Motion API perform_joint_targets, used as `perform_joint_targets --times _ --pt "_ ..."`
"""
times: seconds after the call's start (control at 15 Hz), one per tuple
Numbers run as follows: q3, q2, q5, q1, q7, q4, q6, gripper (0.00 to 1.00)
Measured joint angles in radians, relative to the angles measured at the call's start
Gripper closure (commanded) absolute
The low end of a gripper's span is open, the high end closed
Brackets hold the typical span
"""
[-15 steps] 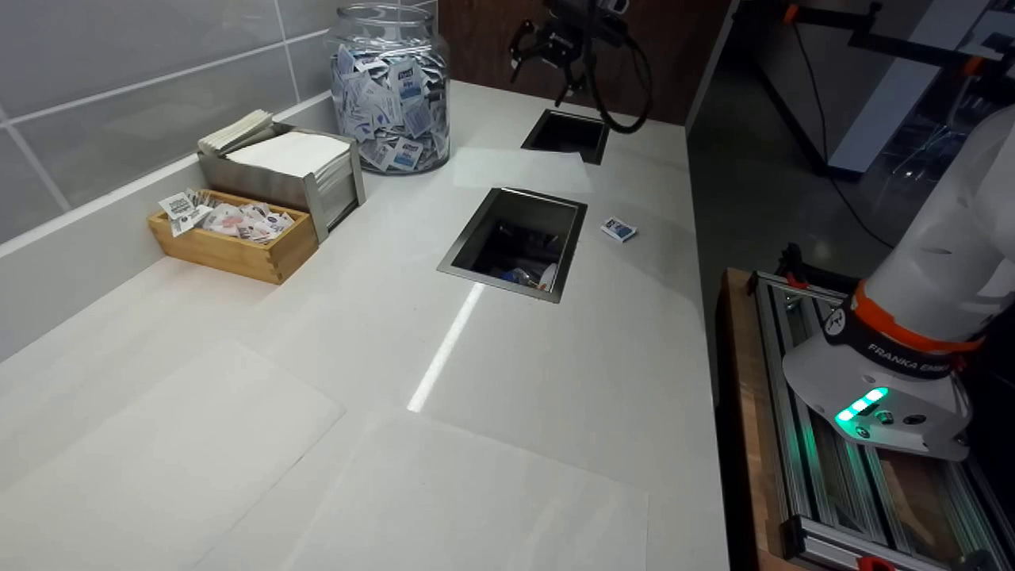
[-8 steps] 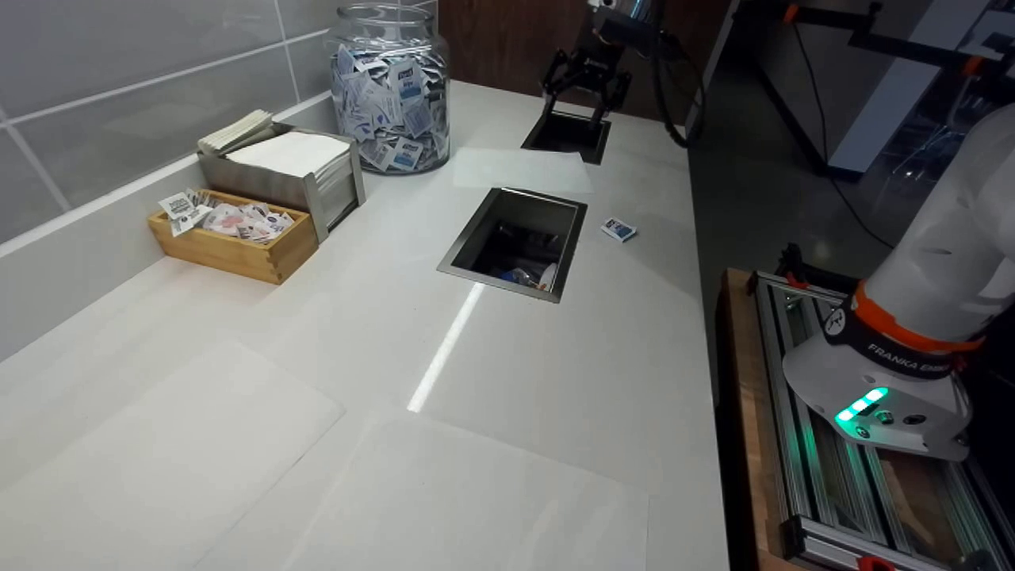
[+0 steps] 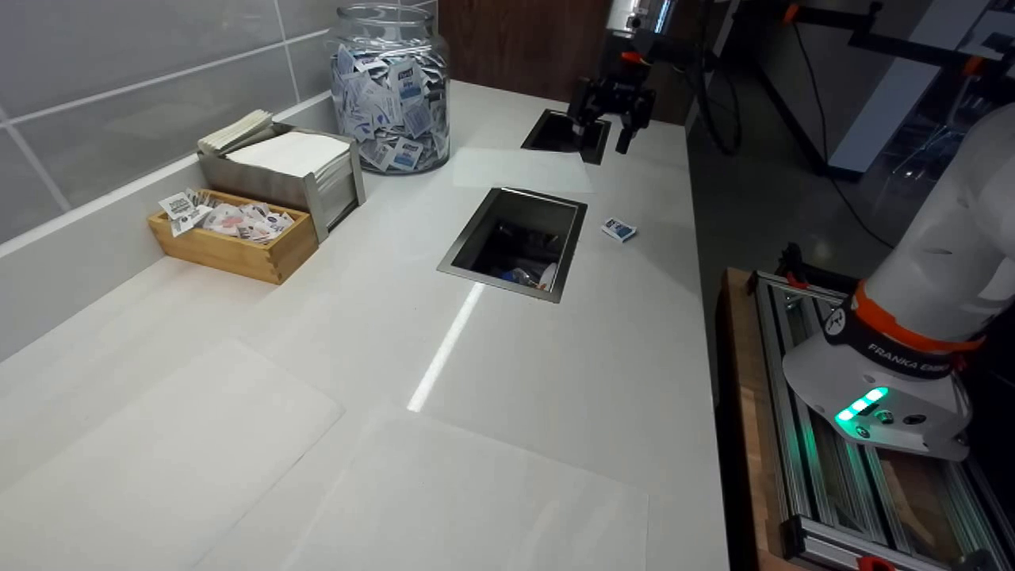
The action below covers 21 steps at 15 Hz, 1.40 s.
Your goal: Move the piece of tissue forward, pick up the white sachet and then throw it in the opening on the left
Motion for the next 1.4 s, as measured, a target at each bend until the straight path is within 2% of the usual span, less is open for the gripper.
perform_joint_targets --times 0.27,0.67,1.4 --pt "0.001 0.002 -0.007 0.001 -0.002 0.001 0.0 0.0" --pt "0.02 0.02 -0.102 0.004 -0.002 -0.031 0.0 0.0" --pt "0.021 0.058 -0.103 0.02 -0.074 -0.105 0.008 0.0"
